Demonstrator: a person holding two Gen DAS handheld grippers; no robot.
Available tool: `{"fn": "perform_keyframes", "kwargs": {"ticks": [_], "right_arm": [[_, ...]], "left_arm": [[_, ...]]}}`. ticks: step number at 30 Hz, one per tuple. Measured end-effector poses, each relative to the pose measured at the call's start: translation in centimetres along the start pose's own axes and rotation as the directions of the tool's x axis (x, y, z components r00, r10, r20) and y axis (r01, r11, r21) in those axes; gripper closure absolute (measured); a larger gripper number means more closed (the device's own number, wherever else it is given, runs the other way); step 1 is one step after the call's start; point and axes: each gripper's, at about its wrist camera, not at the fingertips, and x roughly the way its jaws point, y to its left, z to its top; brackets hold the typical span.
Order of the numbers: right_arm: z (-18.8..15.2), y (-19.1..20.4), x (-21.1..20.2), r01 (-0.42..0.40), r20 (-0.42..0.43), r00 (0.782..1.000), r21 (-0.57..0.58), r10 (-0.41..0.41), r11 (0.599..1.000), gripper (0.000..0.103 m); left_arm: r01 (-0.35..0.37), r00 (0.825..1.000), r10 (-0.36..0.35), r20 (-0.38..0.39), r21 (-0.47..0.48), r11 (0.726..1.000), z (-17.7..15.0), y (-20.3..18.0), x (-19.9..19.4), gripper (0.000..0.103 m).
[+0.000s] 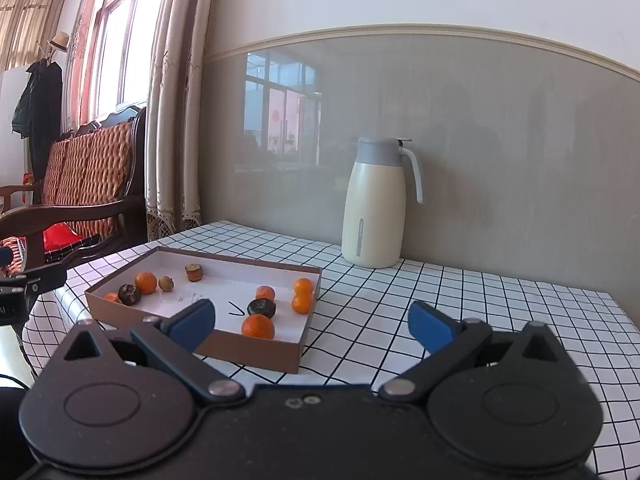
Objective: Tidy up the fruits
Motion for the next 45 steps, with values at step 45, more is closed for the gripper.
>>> {"fn": "perform_keyframes", "kwargs": {"ticks": [45], "right_arm": [[-0.15,0.03,0.02,0.000,-0.003,1.000,-0.001,0.000,1.000,0.006]], "left_arm": [[-0.022,1.000,0.022,0.020,-0.010,1.000,-0.02,0.32,-0.09,0.000]]}}
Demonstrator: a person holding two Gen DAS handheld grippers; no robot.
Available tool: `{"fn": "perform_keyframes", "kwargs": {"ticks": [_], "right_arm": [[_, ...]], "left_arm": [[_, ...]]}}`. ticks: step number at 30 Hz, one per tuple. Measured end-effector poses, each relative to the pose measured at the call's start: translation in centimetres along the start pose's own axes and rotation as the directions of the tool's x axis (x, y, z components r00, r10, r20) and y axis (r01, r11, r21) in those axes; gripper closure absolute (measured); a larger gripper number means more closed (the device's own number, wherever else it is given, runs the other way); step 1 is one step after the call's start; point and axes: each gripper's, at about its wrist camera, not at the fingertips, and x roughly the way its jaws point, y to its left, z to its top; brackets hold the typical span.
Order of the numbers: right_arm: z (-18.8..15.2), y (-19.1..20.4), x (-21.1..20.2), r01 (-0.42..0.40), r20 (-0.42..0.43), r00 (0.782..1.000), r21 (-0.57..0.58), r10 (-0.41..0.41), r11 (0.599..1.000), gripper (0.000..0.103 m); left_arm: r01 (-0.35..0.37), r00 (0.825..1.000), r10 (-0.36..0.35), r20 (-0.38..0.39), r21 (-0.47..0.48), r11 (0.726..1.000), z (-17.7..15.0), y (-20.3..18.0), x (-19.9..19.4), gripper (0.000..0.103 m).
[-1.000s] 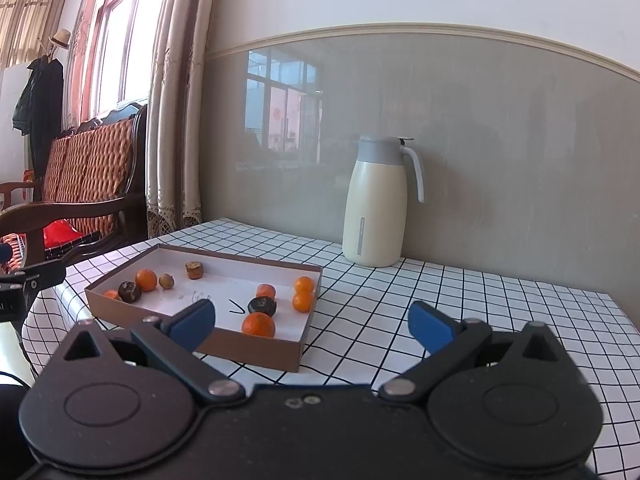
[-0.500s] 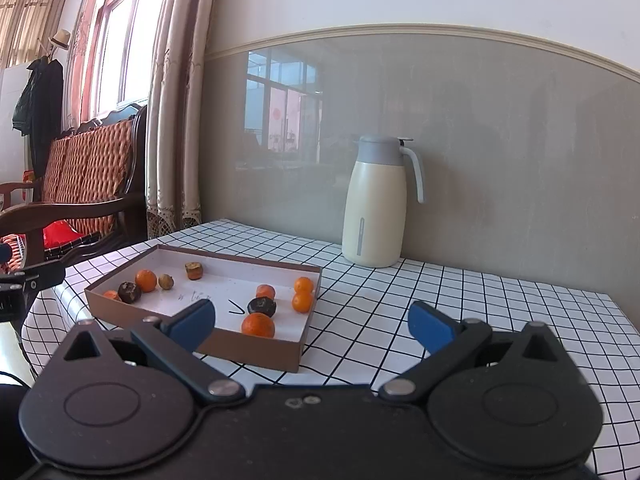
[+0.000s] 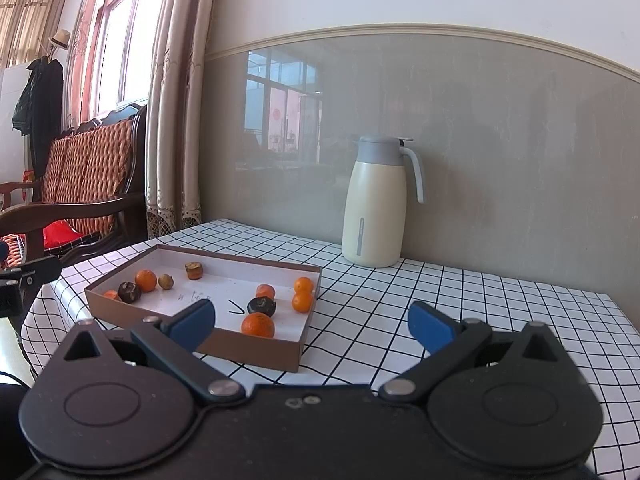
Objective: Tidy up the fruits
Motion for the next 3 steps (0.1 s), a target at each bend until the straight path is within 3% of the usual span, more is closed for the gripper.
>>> {"fn": "perform_keyframes", "kwargs": {"ticks": [3], "right_arm": [[0.04,0.00,0.01,0.000,-0.001,1.000,0.001,0.000,1.000,0.006]], "left_arm": [[-0.001,1.000,0.001,-0.002,0.000,1.000,-0.02,-0.08,-0.01,0.000]]}}
